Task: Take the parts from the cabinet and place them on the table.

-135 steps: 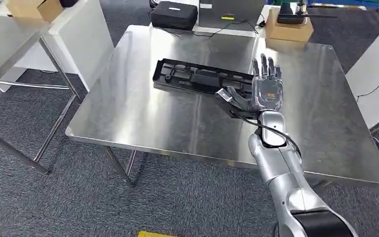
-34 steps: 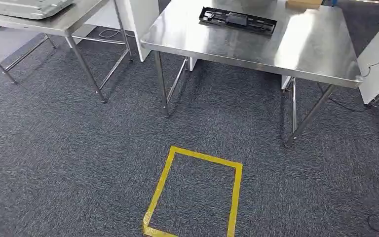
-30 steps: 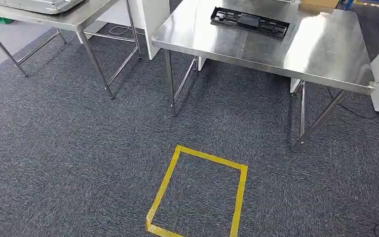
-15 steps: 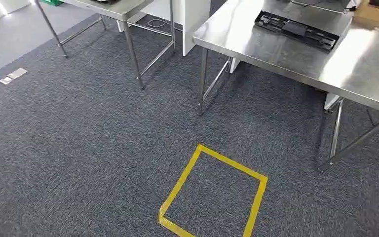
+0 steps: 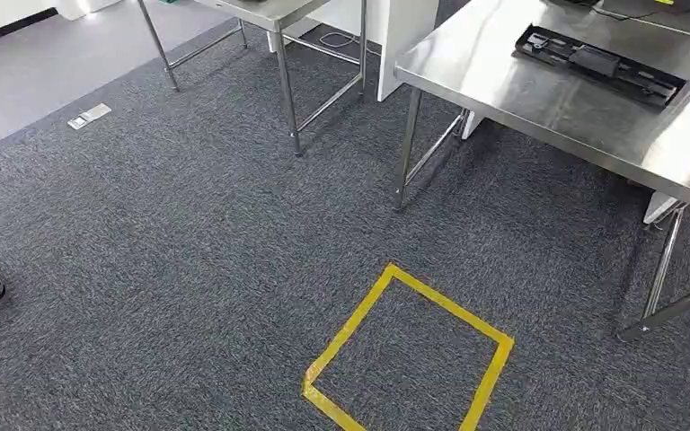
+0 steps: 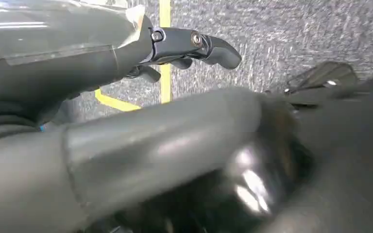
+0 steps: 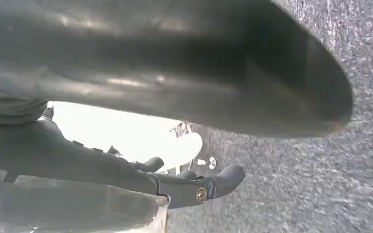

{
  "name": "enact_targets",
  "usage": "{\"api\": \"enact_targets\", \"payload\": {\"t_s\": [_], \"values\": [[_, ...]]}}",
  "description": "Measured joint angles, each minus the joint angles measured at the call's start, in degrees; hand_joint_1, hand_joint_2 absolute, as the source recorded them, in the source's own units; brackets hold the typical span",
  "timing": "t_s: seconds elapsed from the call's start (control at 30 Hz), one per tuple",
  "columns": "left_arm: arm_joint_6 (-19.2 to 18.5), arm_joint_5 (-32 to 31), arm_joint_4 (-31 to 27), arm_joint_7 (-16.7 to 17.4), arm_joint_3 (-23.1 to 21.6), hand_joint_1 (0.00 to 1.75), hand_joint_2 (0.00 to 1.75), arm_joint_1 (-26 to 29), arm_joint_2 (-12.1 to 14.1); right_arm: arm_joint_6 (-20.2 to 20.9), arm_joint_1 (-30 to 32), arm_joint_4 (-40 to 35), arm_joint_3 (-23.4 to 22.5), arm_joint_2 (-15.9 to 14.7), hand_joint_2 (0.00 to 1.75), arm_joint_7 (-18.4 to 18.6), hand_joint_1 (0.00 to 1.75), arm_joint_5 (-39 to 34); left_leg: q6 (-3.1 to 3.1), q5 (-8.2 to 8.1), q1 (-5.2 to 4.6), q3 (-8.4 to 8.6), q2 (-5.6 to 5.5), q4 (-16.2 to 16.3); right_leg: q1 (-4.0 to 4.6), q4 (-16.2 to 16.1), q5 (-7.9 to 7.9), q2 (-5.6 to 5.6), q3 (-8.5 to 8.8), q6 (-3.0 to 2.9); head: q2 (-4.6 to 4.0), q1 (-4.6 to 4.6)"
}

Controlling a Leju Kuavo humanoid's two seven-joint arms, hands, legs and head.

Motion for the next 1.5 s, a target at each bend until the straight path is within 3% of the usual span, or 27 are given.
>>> {"api": "enact_targets", "payload": {"t_s": [0.13,0.17,0.2,0.23,0.3,0.37,0.4,0.47,0.5,0.53,0.67,0.73,0.77,0.83,0.87,0.9,0.97,1.0,1.03,1.17,1.2,1.27,1.33,1.37,1.4,1.47,1.5], "values": [[-0.1,-0.3,0.0,0.3,0.0,0.00,0.00,0.0,-0.3,0.1,-0.3,0.0,0.0,-0.1,0.00,-0.5,0.00,0.1,1.43,0.33,-0.69,-0.68,-2.28,-0.7,0.45,0.0,-0.20,-2.43,0.17,0.79,0.00,0.26],[-0.2,-0.5,0.0,0.4,0.0,0.00,0.00,0.1,-0.4,0.5,-0.3,0.0,0.0,-0.2,0.00,-0.5,0.00,-0.1,2.11,0.84,-0.03,-0.33,-2.99,-1.3,0.55,0.2,-0.74,-2.28,-0.29,1.22,0.00,0.24],[-0.2,-0.6,0.0,0.5,-0.1,0.00,0.00,0.1,-0.3,1.0,-0.3,0.0,0.0,-0.2,0.00,-0.6,0.00,-0.3,2.27,0.96,-0.06,-0.36,-3.49,-1.4,0.17,1.5,-1.58,1.13,-0.65,1.43,0.00,0.56],[-0.1,-0.8,0.0,0.5,-0.2,0.00,0.00,0.0,-0.4,1.2,-0.2,0.0,0.0,-0.2,0.00,-0.8,0.00,-0.4,2.65,1.14,0.05,-0.60,-4.06,-1.4,0.02,4.8,-3.33,3.40,-2.16,1.14,0.00,0.81],[-0.1,-1.1,0.0,0.5,-0.6,0.00,0.00,-0.2,-0.6,1.3,-0.5,0.0,-0.1,-0.1,0.00,-1.1,0.00,-0.5,2.96,1.37,0.01,-1.15,-5.56,-1.4,-0.23,15.1,-7.34,4.89,-7.12,0.76,0.00,1.05],[0.0,-1.2,0.0,0.4,-0.9,0.00,0.00,-0.1,-0.6,1.2,-0.8,0.0,-0.2,-0.1,0.00,-1.1,0.00,-0.7,2.98,1.57,0.02,-1.24,-7.11,-1.4,-0.27,19.1,-7.83,4.93,-8.89,1.35,0.00,1.05],[0.1,-1.2,0.0,0.3,-1.0,0.00,0.00,0.0,-0.6,1.2,-0.8,0.0,-0.2,-0.2,0.00,-1.1,0.00,-0.6,2.86,1.64,0.05,-1.20,-8.06,-1.3,-0.44,16.7,-6.35,4.98,-7.71,1.98,0.00,1.07],[0.1,-1.3,0.0,0.1,-1.0,0.00,0.00,0.0,-0.7,0.9,-0.6,0.0,-0.2,-0.4,0.00,-1.3,0.00,-0.2,2.53,1.85,0.09,-1.08,-9.97,-1.3,-0.89,6.4,-1.58,6.33,-2.87,3.15,0.00,1.05],[0.1,-1.3,0.0,0.0,-1.0,0.00,0.00,0.0,-0.8,0.5,-0.3,0.0,-0.2,-0.6,0.00,-1.7,0.00,0.0,2.28,2.00,0.12,-1.21,-10.75,-1.2,-1.19,1.4,0.09,9.06,-0.84,3.27,0.00,1.15],[0.1,-1.5,0.0,0.0,-1.1,0.00,0.00,-0.1,-0.9,0.3,-0.1,0.1,-0.2,-0.7,0.00,-1.7,0.00,0.1,1.85,2.08,-0.31,-1.55,-11.36,-0.9,-1.18,0.1,-0.36,10.71,-0.49,2.72,0.00,1.14],[0.1,-1.8,0.0,-0.2,-1.1,0.00,0.00,0.1,-0.8,-0.1,0.1,0.1,-0.3,-0.9,0.00,-2.3,0.00,0.1,0.13,3.07,0.32,-2.59,-13.89,-1.4,-0.88,-0.4,0.47,8.11,-0.25,0.92,0.00,1.03],[0.2,-1.8,0.0,-0.3,-1.1,0.00,0.00,0.0,-0.9,-0.3,0.1,0.1,-0.3,-1.2,0.00,-2.3,0.00,0.2,0.01,0.22,0.10,-4.22,-8.14,2.3,-1.12,-0.7,0.89,6.67,-0.25,-0.11,0.00,0.45],[0.2,-1.8,0.0,-0.3,-1.1,0.00,0.00,-0.1,-0.7,-0.3,0.3,0.1,-0.3,-1.2,0.00,-2.3,0.00,0.2,-0.24,-2.11,0.12,-6.11,-6.70,6.4,-0.97,-0.7,0.89,5.91,-0.28,-0.22,0.00,0.07],[0.2,-1.9,0.0,-0.4,-1.1,0.00,0.00,-0.2,-0.6,-0.3,0.5,0.2,-0.4,-1.3,0.00,-2.4,0.00,0.1,-0.65,-5.82,0.14,-10.18,-6.01,15.2,-0.85,-0.6,0.80,4.09,-0.38,-0.32,0.00,0.04],[0.2,-2.1,0.0,-0.5,-1.1,0.00,0.00,-0.2,-0.5,-0.3,0.6,0.2,-0.5,-1.4,0.00,-2.4,0.00,0.1,-0.80,-6.00,0.20,-10.96,-5.96,17.2,-0.85,-0.6,0.76,3.09,-0.76,-0.34,0.00,0.00],[0.2,-2.3,0.0,-0.5,-1.1,0.00,0.00,-0.2,-0.4,-0.3,0.7,0.3,-0.6,-1.4,0.00,-2.4,0.00,0.1,-0.85,-5.11,0.29,-10.37,-5.78,16.4,-0.85,-0.6,0.67,2.31,-0.68,-0.43,0.00,0.06],[0.7,-2.7,0.0,-0.4,-1.2,0.00,0.00,-0.5,-0.4,-0.3,0.6,0.3,-0.9,-1.3,0.00,-2.3,0.00,0.1,-0.92,-0.70,0.63,-4.87,-4.25,7.0,-0.92,-0.6,0.36,0.82,-0.43,-0.16,0.00,-0.04],[0.9,-2.9,0.0,-0.6,-1.2,0.00,0.00,-0.4,-0.4,-0.3,0.5,0.3,-1.1,-1.3,0.00,-2.3,0.00,0.2,-0.94,0.95,0.67,-1.52,-1.79,1.6,-0.82,-0.5,0.13,0.25,-0.03,0.20,0.00,-0.09],[0.9,-3.0,-0.1,-1.0,-1.4,0.00,0.00,-0.5,-0.8,-0.3,0.6,0.3,-1.2,-1.7,0.00,-2.3,0.00,0.3,-0.73,0.32,0.23,-0.41,0.71,-0.5,-0.18,-0.4,-0.18,-0.13,-0.18,0.67,0.00,-0.53],[1.2,-3.3,-0.1,-1.4,-1.7,0.00,0.00,-0.6,-1.6,-0.7,0.1,0.3,-1.7,-1.7,0.00,-2.1,0.00,0.4,1.38,0.64,-0.10,-1.19,-2.66,-0.8,-0.06,-0.8,-0.44,-2.49,1.18,1.87,0.00,0.09],[1.4,-3.4,-0.1,-1.3,-1.8,0.00,0.00,-0.6,-1.8,-0.9,0.1,0.3,-1.8,-1.7,0.00,-2.1,0.00,0.3,2.09,1.13,0.38,-0.94,-3.42,-1.1,-0.52,-0.3,-0.96,-1.70,0.67,2.14,0.00,0.04],[2.2,-3.8,-0.1,-0.9,-2.0,0.00,0.00,-0.7,-1.5,-1.2,0.3,0.3,-2.1,-1.6,0.00,-2.2,0.00,0.3,2.70,1.45,0.35,-1.16,-4.53,-1.2,-0.72,6.3,-4.52,3.88,-2.37,1.66,0.00,0.59],[2.6,-4.2,-0.1,-0.8,-2.4,0.00,0.00,-0.9,-1.5,-1.2,0.4,0.4,-2.5,-1.6,0.00,-2.2,0.00,0.2,2.96,1.58,0.04,-1.47,-6.22,-1.2,-0.78,16.7,-8.09,5.21,-7.63,1.36,0.00,0.63],[2.6,-4.2,-0.1,-0.8,-2.4,0.00,0.00,-0.8,-1.5,-1.2,0.4,0.3,-2.7,-1.6,0.00,-2.4,0.00,0.1,2.97,1.59,-0.12,-1.48,-7.13,-1.2,-0.74,19.5,-8.37,5.27,-9.31,1.59,0.00,0.70],[2.7,-4.2,-0.1,-0.5,-2.4,0.00,0.00,-0.8,-1.5,-1.3,0.3,0.3,-2.8,-1.5,0.00,-2.3,0.00,0.2,2.99,1.60,-0.21,-1.38,-7.96,-1.2,-0.69,18.9,-7.54,5.36,-9.42,1.95,0.00,0.68],[3.1,-4.4,-0.1,-0.5,-2.5,0.00,0.00,-0.8,-1.5,-1.3,0.3,0.3,-3.0,-1.6,0.00,-2.3,0.00,0.2,2.98,1.61,-0.49,-0.99,-9.94,-1.2,-0.59,10.2,-2.82,6.11,-5.96,2.66,0.00,0.74],[3.3,-4.8,-0.1,-0.4,-2.5,0.00,0.00,-0.8,-1.5,-1.3,0.4,0.3,-3.0,-1.6,0.00,-2.3,0.00,0.2,2.98,1.61,-0.51,-0.87,-10.66,-1.2,-0.51,5.4,-0.60,7.53,-4.02,2.68,0.00,0.74]]}}
